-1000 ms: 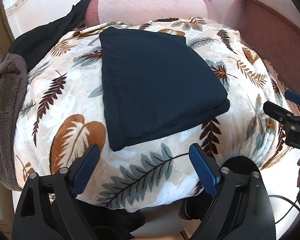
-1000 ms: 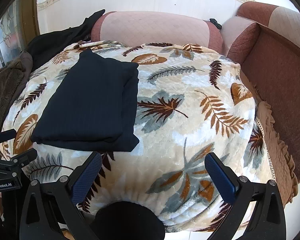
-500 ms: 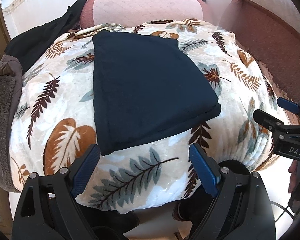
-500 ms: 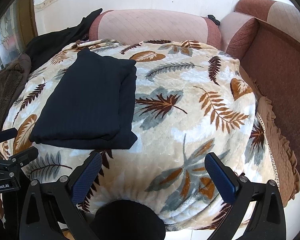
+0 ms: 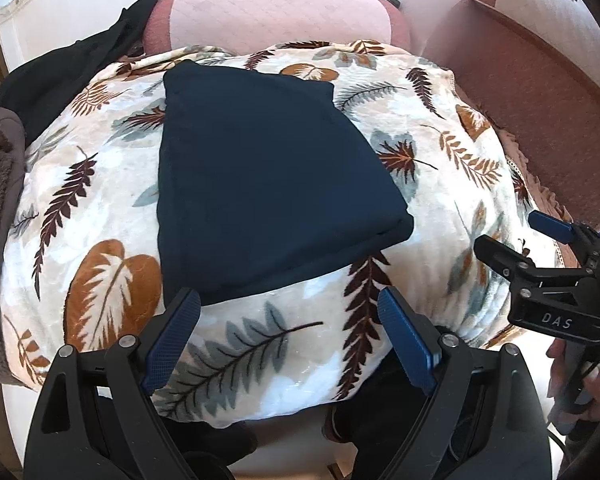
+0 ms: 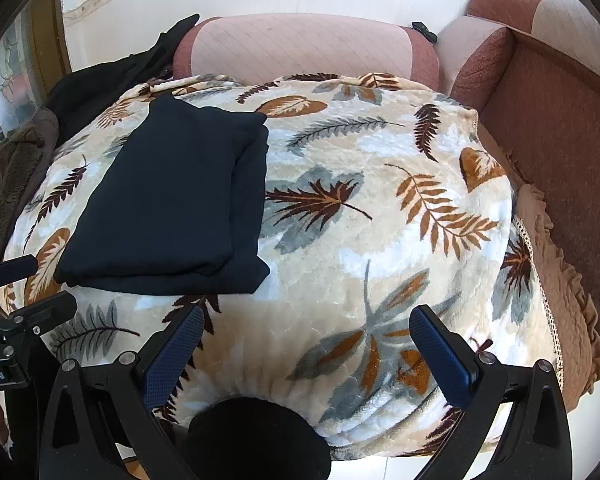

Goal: Fold large clothes

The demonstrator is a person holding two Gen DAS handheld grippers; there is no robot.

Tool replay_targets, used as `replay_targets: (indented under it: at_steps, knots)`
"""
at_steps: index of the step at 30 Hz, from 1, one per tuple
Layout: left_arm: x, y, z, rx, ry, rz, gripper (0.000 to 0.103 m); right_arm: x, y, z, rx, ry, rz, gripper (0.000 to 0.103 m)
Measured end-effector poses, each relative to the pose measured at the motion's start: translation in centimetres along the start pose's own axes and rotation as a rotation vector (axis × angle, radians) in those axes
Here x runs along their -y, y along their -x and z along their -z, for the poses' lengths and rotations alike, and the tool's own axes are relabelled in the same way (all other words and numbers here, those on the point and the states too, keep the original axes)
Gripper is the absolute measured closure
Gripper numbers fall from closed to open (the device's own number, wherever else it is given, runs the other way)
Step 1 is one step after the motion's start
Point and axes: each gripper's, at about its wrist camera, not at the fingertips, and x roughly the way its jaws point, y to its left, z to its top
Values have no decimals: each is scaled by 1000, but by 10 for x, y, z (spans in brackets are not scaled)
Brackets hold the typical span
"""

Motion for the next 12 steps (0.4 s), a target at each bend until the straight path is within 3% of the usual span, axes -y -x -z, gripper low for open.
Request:
replay_targets:
  at_steps: [12]
  knots:
    - [3,-5,0,-38,6,-4,11,3,-1,0,-3,-6,3,0]
